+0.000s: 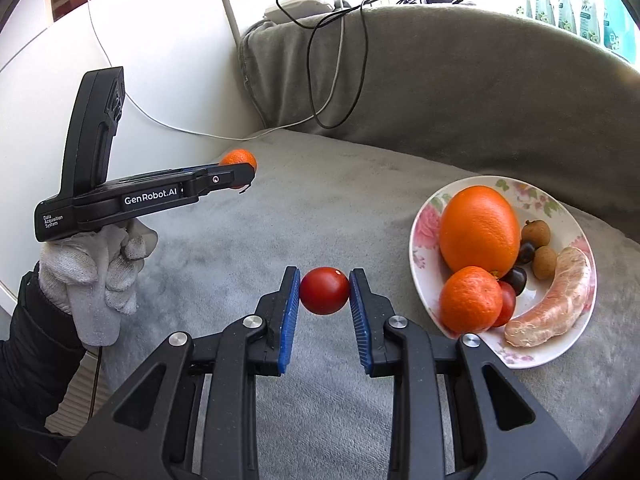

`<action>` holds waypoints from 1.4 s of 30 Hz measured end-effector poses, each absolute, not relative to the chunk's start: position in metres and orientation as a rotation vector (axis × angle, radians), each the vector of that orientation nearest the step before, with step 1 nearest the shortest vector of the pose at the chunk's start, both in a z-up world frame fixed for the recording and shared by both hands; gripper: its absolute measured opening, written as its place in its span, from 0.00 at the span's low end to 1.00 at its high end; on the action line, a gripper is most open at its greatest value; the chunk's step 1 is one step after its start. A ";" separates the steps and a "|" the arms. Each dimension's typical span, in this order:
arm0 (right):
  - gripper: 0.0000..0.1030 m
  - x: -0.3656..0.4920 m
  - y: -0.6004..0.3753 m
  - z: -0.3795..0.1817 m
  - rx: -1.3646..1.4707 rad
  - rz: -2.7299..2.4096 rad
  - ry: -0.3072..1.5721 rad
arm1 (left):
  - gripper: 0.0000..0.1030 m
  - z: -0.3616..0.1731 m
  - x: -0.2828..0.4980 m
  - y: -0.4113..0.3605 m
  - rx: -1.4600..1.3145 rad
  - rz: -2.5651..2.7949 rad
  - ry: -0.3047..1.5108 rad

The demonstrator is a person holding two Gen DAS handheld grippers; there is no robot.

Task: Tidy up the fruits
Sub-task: 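Carry the mandarin and cherry tomato above the plate with both grippers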

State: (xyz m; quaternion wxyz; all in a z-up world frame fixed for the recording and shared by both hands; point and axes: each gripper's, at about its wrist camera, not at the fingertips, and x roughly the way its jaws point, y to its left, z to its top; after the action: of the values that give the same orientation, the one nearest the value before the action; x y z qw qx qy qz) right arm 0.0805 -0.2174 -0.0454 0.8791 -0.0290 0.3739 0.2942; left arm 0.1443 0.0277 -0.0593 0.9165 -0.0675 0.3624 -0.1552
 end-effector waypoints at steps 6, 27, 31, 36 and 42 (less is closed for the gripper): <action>0.26 0.081 -0.246 -0.036 -0.034 0.557 0.744 | 0.34 -0.047 0.144 0.002 -0.116 -0.374 0.722; 0.26 0.101 -0.310 -0.030 0.032 0.425 0.710 | 0.34 -0.031 0.166 -0.090 -0.040 -0.535 0.720; 0.26 0.105 -0.315 -0.032 0.038 0.415 0.712 | 0.34 -0.032 0.173 -0.107 -0.024 -0.561 0.731; 0.26 0.106 -0.319 -0.034 0.041 0.411 0.713 | 0.34 -0.032 0.178 -0.124 -0.007 -0.585 0.737; 0.26 0.108 -0.320 -0.038 0.039 0.414 0.719 | 0.34 -0.031 0.183 -0.139 0.011 -0.601 0.743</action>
State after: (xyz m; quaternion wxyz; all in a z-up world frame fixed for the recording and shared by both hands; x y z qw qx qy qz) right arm 0.1077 -0.3198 -0.0381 0.9149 0.0192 0.3494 0.2012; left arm 0.1827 -0.1387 -0.0314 0.8879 0.0052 0.3575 -0.2894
